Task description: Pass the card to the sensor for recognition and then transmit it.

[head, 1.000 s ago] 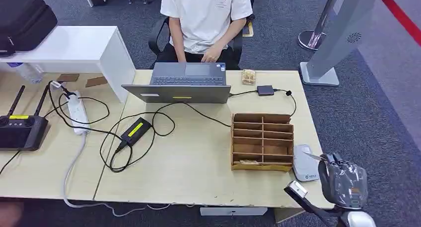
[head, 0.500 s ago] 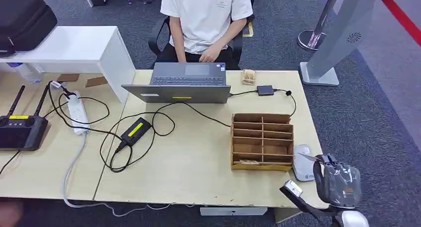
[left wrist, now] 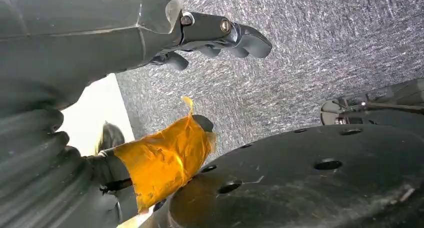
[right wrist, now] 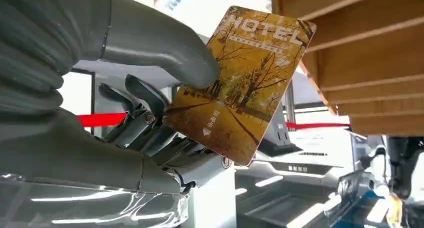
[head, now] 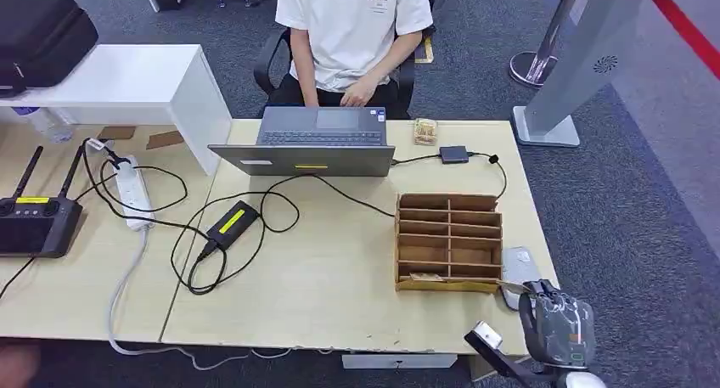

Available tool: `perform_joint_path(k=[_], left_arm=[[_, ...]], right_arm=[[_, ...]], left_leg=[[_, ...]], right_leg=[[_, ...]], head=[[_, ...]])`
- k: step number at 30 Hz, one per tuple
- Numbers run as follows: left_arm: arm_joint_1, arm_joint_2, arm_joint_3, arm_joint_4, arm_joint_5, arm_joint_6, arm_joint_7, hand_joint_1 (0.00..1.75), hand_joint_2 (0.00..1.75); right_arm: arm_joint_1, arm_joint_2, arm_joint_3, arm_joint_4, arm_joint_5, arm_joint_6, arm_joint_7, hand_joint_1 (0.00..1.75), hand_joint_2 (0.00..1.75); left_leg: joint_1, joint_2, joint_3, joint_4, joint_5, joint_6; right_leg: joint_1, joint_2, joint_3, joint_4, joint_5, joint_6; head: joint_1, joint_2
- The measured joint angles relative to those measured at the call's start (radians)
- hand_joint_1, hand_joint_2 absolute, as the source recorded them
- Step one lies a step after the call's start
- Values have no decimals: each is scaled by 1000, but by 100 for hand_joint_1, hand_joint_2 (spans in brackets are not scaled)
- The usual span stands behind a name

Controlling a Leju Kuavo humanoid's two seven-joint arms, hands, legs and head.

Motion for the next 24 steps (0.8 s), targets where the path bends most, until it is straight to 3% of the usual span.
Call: perform_joint_path(k=[16,24], left_arm=[[0,0,0,0,-2,-2,0,0,175],[0,1,0,0,-3,-3,0,0,175]], right_arm=[[-2,0,2,49,3,-1,20,175,175],[-3,0,-49,51,2,-1,9,175,175]], left_leg=[[0,0,0,0,0,0],[0,0,0,0,0,0]], right_leg=[[0,0,0,0,0,0],[0,0,0,0,0,0]], head=[[0,0],[0,0]])
